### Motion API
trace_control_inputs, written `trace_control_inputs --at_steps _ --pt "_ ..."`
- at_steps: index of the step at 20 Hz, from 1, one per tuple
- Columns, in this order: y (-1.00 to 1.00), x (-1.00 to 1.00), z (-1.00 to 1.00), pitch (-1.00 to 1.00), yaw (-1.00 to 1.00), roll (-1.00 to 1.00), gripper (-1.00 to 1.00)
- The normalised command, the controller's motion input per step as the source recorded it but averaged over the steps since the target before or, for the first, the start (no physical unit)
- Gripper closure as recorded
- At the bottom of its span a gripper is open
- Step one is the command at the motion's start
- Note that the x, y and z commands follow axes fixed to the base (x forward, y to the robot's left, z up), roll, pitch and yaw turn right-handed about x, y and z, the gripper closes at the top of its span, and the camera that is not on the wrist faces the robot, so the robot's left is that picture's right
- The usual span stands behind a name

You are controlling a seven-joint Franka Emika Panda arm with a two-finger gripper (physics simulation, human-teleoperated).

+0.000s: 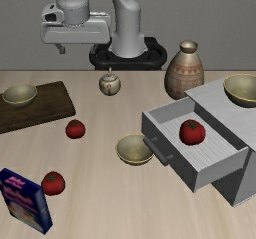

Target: Pick the tomato next to the cutting board and place it on the porcelain bowl on the cutting board

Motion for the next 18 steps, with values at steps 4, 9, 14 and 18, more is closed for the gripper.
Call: trace_control_inputs --at_steps 4,9,14,18 --pt "-0.25 0.75 0.00 0.00 0.00 0.00 -1.00" --pt "0.00 1.00 0.00 0.00 0.00 0.00 -1.00" --pt "0.00 0.20 -0.80 0.00 0.00 0.00 -1.00" --pt "0.00 0.00 -1.00 0.00 0.00 0.00 -1.00"
